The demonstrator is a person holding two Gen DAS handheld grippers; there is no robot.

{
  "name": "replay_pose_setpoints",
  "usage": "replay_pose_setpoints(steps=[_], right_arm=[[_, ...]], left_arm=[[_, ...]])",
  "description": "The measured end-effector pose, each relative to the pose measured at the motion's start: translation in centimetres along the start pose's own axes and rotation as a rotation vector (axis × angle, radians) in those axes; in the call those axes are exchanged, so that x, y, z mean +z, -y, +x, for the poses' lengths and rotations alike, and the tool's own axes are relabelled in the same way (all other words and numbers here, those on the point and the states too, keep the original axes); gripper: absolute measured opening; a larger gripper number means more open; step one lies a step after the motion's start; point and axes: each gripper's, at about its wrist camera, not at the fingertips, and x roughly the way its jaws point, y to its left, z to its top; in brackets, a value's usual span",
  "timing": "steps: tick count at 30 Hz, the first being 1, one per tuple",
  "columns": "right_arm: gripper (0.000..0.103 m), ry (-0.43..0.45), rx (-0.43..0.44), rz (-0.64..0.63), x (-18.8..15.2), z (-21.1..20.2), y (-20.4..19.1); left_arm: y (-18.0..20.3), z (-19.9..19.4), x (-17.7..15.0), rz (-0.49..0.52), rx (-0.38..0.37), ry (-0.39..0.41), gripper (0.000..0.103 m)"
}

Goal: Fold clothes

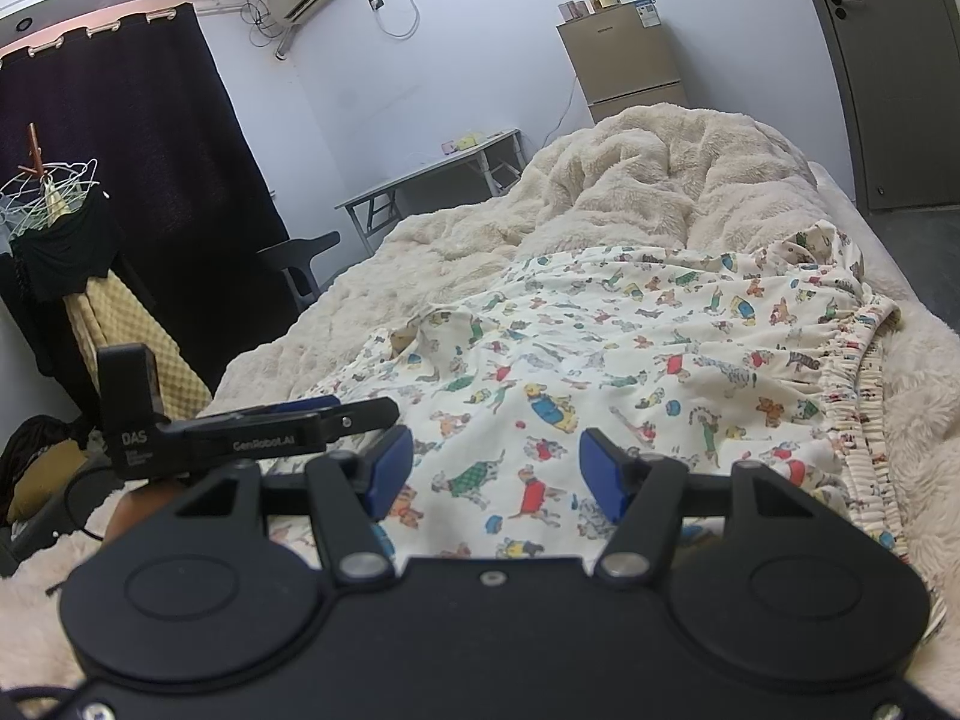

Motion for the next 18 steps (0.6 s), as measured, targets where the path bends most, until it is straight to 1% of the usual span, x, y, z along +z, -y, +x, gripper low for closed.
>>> replay_pose_setpoints(steps=[18], right_arm=[[0.06, 0.002, 0.003, -0.007, 0.01, -0.03, -0.16]], left_arm=[[0.07, 0.01, -0.08, -0.001, 0.001, 0.001, 0.099]])
